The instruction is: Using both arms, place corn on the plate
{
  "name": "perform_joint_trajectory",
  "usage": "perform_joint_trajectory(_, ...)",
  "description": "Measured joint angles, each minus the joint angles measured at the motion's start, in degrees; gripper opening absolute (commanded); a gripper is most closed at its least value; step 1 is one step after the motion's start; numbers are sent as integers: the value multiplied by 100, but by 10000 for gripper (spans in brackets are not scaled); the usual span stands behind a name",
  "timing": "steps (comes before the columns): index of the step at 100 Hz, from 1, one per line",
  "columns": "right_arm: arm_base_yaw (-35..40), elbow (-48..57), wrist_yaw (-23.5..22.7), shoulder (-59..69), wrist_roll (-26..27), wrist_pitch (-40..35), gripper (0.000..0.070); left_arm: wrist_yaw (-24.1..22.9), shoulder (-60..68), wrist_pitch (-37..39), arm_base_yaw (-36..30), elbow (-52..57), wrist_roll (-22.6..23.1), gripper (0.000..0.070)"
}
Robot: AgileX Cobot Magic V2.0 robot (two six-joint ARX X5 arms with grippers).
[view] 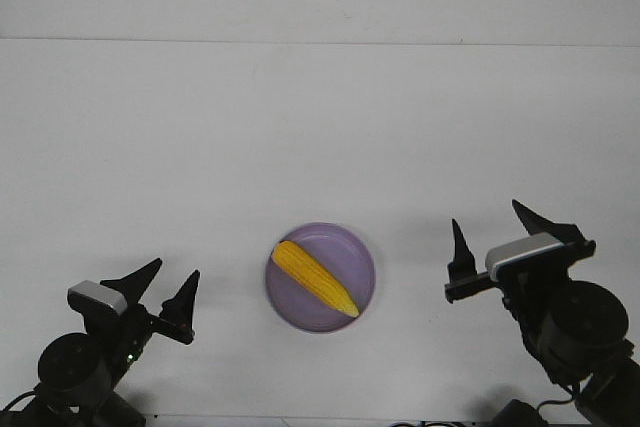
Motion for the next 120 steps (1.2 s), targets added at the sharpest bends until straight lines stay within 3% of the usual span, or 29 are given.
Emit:
perform_joint_trajectory(37,-138,-1633,-20,-1633,435,-380,545,0,0,11,0,0,0,440)
perform_joint_trajectory(41,-138,-1705,-20,-1733,487,-382,470,0,0,11,0,0,0,387)
perform_joint_trajectory(43,-138,-1731,-20,-1768,507,-380,409,0,0,11,0,0,0,324)
perform_joint_trajectory(51,-138,-1759,-24,-1797,564,-391,54,0,0,9,0,0,2,29)
perform_joint_trajectory(53,-138,-1757,-24,-1797,566,-387,0,0,0,7,0,0,2,0)
perform_joint_trajectory(120,-138,-1757,-22,-1797,605,-378,5,0,0,26,0,0,-7,12)
